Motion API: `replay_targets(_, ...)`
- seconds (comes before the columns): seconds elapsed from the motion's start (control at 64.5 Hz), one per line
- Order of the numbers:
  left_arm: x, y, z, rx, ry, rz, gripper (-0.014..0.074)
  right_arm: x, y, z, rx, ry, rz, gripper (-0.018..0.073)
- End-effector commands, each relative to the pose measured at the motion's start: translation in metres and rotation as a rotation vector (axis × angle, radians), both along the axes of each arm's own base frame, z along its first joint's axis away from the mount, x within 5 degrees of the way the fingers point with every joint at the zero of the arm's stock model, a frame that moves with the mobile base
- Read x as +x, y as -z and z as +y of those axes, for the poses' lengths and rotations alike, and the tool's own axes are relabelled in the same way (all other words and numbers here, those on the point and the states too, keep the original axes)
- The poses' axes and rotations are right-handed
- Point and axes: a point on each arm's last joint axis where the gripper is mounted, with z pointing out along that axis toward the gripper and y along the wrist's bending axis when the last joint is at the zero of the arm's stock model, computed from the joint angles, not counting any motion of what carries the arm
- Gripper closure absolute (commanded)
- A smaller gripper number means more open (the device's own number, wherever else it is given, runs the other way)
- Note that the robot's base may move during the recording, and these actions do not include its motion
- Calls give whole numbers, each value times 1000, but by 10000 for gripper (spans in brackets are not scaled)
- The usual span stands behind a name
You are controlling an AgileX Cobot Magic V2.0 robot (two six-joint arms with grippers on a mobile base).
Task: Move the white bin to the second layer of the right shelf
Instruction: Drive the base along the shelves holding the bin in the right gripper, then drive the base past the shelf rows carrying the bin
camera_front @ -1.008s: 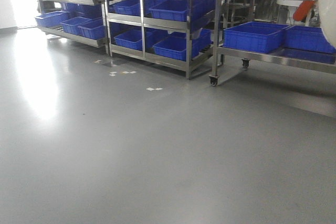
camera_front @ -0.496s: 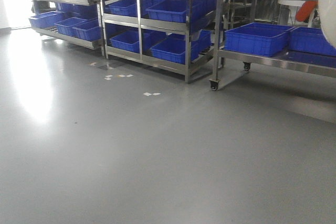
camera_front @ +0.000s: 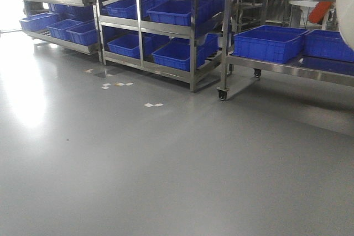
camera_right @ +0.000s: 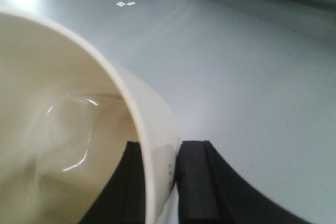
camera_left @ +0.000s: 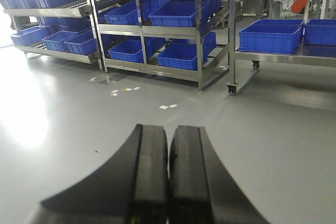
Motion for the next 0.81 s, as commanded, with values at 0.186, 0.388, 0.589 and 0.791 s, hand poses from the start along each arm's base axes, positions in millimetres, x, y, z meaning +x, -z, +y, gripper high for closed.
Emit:
replay_targets(0.186, 0, 4, 0, -10, -2, -61, 512, 3, -18, 1, 3, -10, -124, 489)
replay_targets(0.388, 0, 4, 0, -10, -2, -61, 512, 3, -18, 1, 3, -10, -124, 489)
replay_targets(0.589, 0, 4, 0, -10, -2, -61, 512, 3, -18, 1, 3, -10, -124, 489)
replay_targets(0.791, 0, 4, 0, -10, -2, -61, 512, 3, -18, 1, 3, -10, -124, 489)
